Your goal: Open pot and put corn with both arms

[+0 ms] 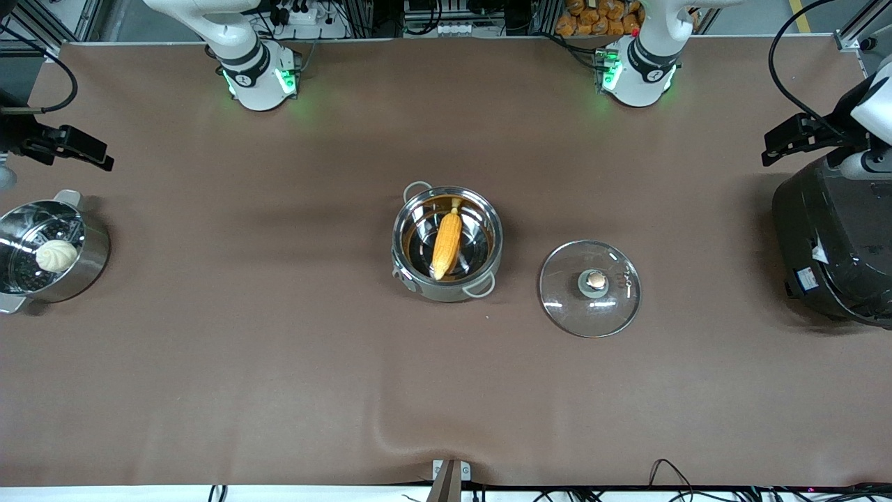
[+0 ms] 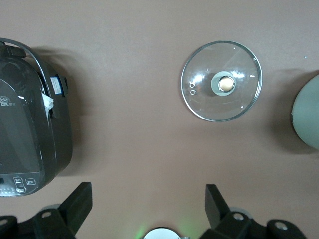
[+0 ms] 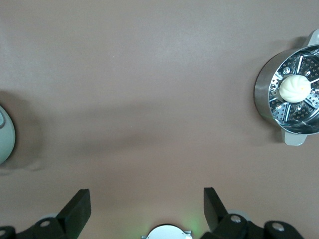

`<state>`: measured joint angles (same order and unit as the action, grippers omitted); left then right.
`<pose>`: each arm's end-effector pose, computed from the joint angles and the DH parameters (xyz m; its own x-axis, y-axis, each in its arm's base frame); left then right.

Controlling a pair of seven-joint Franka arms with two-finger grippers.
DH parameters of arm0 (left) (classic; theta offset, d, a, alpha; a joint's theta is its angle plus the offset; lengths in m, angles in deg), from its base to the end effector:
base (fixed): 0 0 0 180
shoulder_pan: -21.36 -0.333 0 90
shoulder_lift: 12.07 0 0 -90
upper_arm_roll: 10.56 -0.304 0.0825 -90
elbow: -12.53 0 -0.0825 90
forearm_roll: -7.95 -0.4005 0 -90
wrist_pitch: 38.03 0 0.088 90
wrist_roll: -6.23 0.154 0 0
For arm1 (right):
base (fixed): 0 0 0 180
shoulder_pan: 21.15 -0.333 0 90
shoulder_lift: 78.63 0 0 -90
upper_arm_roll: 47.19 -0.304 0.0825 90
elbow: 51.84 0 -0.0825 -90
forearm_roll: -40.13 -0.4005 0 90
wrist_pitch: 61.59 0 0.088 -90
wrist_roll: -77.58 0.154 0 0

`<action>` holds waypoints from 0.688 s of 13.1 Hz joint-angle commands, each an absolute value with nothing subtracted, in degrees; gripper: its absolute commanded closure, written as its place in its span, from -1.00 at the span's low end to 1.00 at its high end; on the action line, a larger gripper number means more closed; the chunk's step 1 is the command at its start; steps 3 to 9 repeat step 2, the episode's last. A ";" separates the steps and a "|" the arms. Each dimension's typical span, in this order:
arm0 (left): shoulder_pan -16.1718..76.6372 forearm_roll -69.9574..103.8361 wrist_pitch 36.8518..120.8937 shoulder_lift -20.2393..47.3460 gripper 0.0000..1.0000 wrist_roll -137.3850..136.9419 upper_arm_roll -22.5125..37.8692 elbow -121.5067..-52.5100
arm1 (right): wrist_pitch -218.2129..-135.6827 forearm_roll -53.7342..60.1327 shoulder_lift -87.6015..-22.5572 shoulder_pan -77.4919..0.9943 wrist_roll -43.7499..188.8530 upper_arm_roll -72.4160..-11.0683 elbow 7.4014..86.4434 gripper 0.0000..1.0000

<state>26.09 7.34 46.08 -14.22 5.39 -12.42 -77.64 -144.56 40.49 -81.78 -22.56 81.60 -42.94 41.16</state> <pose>0.5452 -0.0253 0.5765 0.9971 -0.0343 -0.0681 -0.0351 -0.9993 -0.0104 0.5342 -0.0284 0.5611 0.9856 -0.1193 -0.1195 -0.1188 -0.9929 0.0106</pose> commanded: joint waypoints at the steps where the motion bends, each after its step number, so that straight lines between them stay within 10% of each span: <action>1: 26.10 7.86 45.12 -13.65 -1.00 5.35 -12.32 -76.24 | -144.65 41.45 -82.76 -23.35 82.68 -42.97 42.12 -1.00; 9: 26.10 7.86 45.12 -13.65 -1.00 5.35 -12.32 -76.24 | -145.00 41.36 -82.68 -23.43 82.68 -42.97 42.21 -1.00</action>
